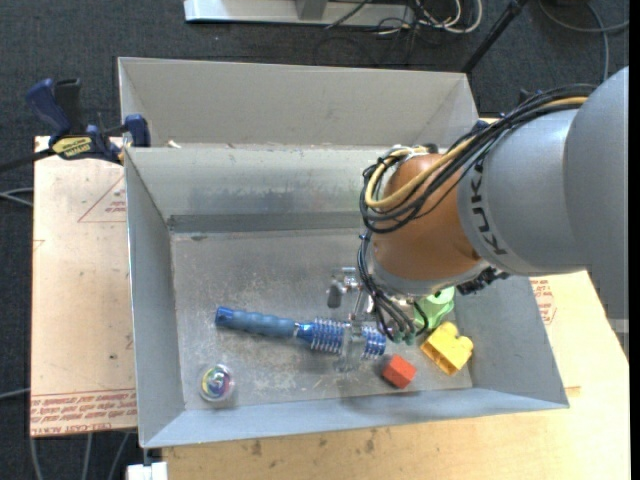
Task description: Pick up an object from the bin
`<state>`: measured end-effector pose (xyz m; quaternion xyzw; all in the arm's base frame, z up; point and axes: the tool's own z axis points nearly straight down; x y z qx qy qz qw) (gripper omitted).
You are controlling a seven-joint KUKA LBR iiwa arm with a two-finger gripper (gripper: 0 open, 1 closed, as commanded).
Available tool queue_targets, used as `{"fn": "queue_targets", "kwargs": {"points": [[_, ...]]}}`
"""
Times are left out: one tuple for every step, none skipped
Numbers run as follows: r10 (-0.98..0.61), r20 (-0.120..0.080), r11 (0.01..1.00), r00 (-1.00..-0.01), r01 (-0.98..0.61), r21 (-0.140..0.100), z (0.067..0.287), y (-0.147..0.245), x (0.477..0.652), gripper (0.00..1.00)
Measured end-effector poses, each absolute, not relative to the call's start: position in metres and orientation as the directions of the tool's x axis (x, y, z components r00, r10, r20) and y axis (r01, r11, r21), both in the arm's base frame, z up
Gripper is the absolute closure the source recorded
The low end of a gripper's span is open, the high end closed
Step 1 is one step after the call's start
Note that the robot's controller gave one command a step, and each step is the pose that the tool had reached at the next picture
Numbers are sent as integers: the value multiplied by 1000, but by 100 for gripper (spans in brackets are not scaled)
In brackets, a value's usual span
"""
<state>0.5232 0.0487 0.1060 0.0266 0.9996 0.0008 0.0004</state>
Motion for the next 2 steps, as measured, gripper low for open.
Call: {"fn": "queue_targets", "kwargs": {"points": [[183, 3, 983, -983, 183, 1, 69, 42, 512, 0], [182, 0, 983, -983, 182, 1, 68, 42, 512, 0]]}}
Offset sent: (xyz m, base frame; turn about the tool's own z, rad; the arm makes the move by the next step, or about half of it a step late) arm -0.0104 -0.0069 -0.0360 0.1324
